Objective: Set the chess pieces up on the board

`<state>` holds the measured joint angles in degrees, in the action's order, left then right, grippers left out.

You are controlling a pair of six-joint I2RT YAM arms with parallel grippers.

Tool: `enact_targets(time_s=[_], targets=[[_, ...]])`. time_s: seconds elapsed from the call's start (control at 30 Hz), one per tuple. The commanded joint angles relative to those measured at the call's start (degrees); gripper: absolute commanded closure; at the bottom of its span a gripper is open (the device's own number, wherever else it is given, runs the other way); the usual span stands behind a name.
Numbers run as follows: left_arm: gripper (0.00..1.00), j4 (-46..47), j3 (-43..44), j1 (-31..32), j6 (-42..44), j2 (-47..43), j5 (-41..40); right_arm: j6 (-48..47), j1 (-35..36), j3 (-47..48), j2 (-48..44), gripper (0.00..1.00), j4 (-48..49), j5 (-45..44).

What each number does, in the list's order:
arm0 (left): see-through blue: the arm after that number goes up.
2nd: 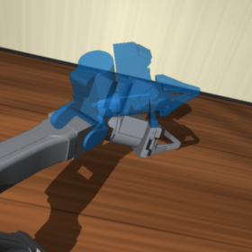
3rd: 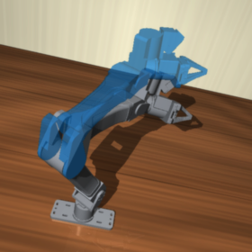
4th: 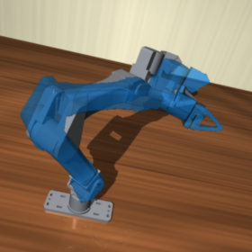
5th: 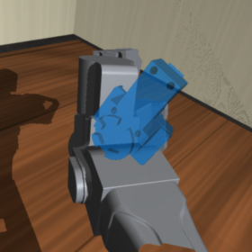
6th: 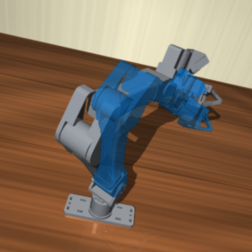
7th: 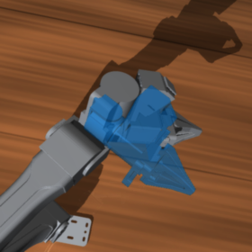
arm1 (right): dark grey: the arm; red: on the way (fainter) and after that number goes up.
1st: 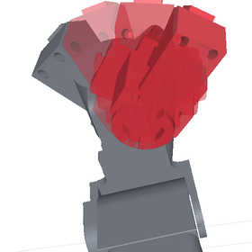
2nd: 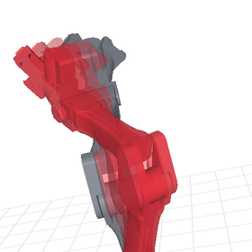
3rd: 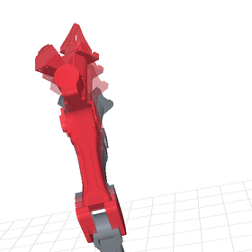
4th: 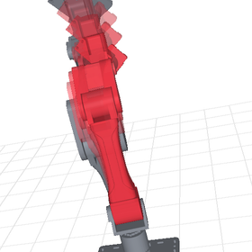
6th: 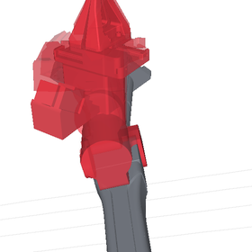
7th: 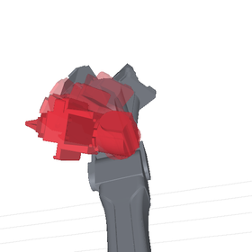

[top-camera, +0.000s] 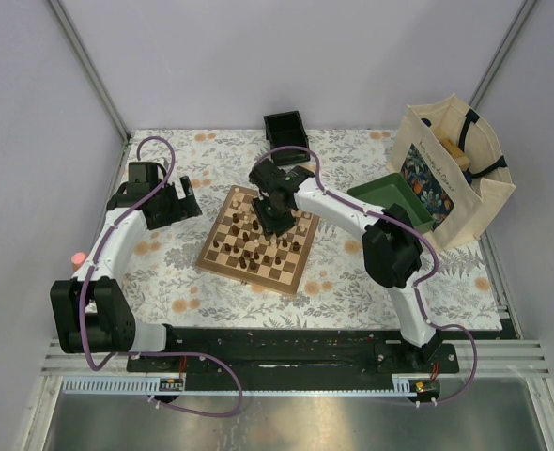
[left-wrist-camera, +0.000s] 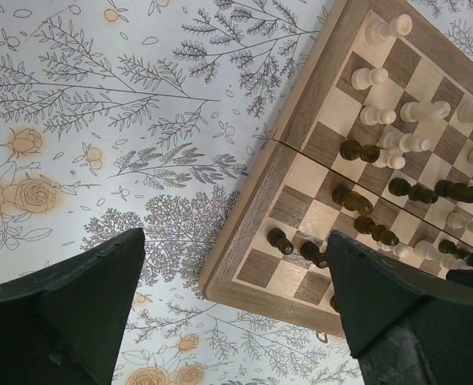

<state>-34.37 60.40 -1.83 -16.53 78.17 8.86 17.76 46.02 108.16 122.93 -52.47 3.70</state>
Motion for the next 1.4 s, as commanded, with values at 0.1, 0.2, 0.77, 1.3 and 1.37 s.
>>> enact_targets(time_s=[0.1, 0.2, 0.77, 1.3, 1.37], targets=[[0.01, 1.41, 1.91, -0.02, -0.08, -0.74, 0.63, 0.35, 0.39, -0.32, -0.33, 0.57, 0.88, -0.54], [0.01, 1.41, 2.18, -0.02, -0.16, -0.56, 1.07, 0.52, 0.39, -0.75, -0.41, 0.56, 1.23, -0.19], [0.01, 1.50, 1.82, -0.02, -0.08, -1.09, 0.89, 0.17, 0.39, -1.02, 0.02, 0.60, 1.49, -0.19], [0.01, 1.23, 1.82, -0.02, 0.01, -1.18, 0.80, 0.26, 0.30, -0.84, 0.99, 0.59, 1.49, -0.80], [0.01, 1.24, 1.82, -0.02, 0.10, -1.09, 0.89, 0.17, 0.39, -0.76, 1.08, 0.59, 1.58, -0.80]])
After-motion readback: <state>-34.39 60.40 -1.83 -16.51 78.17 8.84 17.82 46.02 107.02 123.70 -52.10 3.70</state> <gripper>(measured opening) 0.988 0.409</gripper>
